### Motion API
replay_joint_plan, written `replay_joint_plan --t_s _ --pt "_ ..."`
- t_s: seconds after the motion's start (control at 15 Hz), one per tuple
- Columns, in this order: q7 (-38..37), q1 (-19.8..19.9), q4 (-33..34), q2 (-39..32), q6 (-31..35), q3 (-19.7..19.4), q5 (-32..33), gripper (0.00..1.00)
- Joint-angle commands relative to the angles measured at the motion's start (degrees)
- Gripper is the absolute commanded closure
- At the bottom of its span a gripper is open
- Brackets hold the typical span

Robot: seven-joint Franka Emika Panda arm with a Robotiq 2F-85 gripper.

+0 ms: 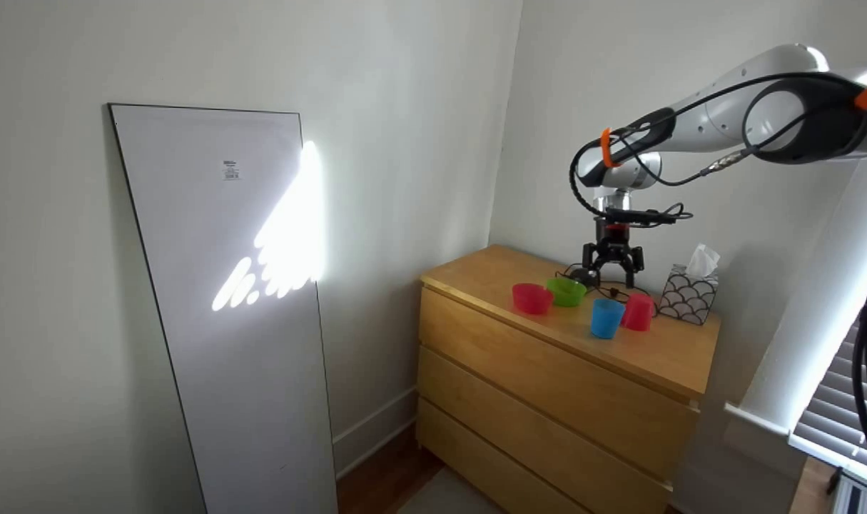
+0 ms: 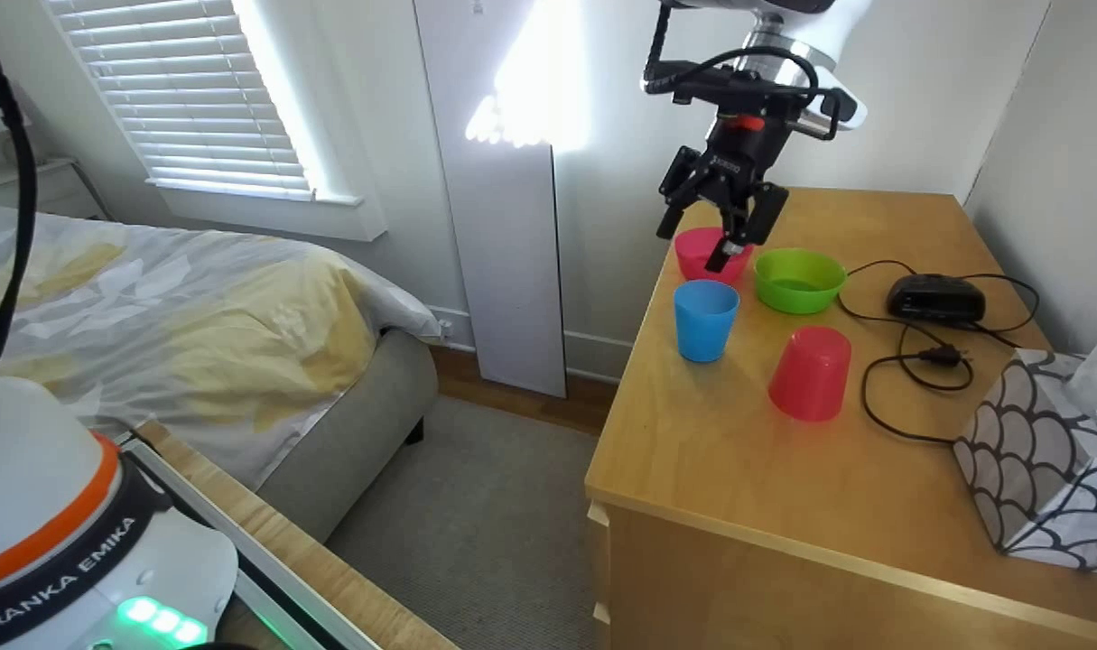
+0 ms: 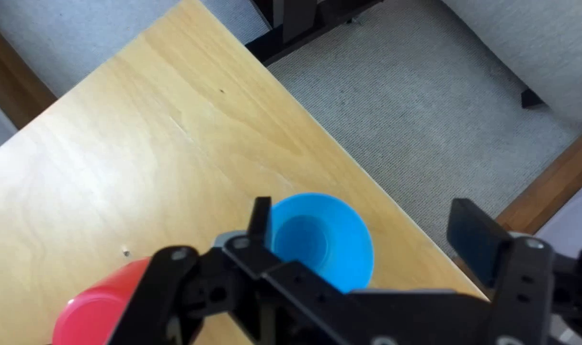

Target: Put the blue cup upright

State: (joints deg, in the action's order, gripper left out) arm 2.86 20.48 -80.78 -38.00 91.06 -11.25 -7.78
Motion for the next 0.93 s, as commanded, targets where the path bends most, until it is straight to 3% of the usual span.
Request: replay_joint_plan --t_s 0.0,0.47,0.67,0.73,0.87 --pt "7.74 -0.59 -13.01 11.83 8.22 -0.74 5.98 0.00" --pt "13.89 -1.54 -30.23 28.40 29.58 -1.58 15.68 0.00" --pt "22.17 -1.64 -38.63 34.03 29.87 -1.37 17.57 0.00" --pt "17.88 -1.81 -30.18 28.45 27.74 -1.86 16.03 0.00" --pt "20.54 -2.09 -34.58 31.22 27.97 -1.96 16.16 0.00"
